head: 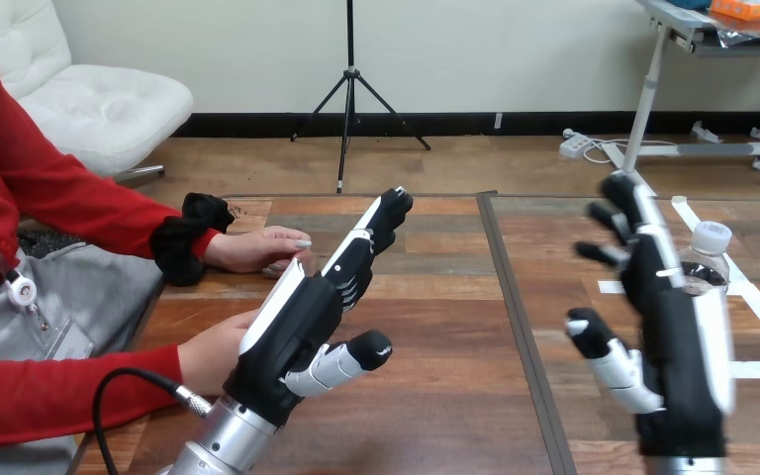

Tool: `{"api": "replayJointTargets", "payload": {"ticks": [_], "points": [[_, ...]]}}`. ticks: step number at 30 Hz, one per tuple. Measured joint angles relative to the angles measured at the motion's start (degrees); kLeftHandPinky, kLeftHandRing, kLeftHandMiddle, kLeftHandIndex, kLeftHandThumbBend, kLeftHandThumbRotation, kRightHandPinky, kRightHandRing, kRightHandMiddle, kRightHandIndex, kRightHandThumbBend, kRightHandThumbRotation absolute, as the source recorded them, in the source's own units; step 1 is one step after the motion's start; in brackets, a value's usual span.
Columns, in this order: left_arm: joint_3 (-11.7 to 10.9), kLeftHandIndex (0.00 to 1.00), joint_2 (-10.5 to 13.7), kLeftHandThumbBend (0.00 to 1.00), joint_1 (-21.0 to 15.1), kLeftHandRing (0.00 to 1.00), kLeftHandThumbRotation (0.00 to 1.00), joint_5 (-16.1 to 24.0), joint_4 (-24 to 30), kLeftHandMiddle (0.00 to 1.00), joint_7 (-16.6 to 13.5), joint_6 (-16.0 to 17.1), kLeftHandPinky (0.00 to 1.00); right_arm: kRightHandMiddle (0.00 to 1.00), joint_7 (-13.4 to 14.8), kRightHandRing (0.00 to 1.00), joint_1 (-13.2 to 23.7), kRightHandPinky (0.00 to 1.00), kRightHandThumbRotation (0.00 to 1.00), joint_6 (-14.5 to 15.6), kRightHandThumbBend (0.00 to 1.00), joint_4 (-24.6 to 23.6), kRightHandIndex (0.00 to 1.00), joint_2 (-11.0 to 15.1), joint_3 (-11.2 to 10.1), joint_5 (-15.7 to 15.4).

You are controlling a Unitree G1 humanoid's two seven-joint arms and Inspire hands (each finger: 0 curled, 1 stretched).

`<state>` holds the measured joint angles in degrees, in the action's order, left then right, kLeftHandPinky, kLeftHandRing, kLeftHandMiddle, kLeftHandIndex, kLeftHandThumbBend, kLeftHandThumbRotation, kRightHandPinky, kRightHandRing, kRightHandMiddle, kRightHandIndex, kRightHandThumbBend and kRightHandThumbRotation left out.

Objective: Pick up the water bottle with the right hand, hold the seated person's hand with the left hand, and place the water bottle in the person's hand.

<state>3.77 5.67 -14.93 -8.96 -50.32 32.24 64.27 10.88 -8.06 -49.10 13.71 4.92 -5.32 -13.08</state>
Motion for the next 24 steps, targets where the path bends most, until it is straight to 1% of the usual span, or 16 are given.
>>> {"api": "replayJointTargets", "payload": {"ticks": [9,15,24], "points": [[-0.3,1.00,0.0,1.00,-0.4,1.00,0.86,0.3,-0.3,1.00,0.0,-0.1,1.00,0.92,2.4,0.88,0.0,0.76,0.73,-0.8,1.00,-0.2,0.91,0.0,-3.0,0.7],[-0.3,1.00,-0.2,1.00,-0.7,1.00,0.85,0.3,-0.7,1.00,0.1,-0.2,1.00,0.91,3.6,0.87,0.0,0.75,0.70,-2.0,1.00,-0.2,0.90,0.1,-5.1,1.1],[-0.3,1.00,-0.4,1.00,-0.8,1.00,0.85,0.1,-0.9,1.00,0.7,-0.6,1.00,0.90,5.1,0.87,0.0,0.74,0.69,-3.8,1.00,-0.2,0.90,0.5,-8.2,1.5]]}}
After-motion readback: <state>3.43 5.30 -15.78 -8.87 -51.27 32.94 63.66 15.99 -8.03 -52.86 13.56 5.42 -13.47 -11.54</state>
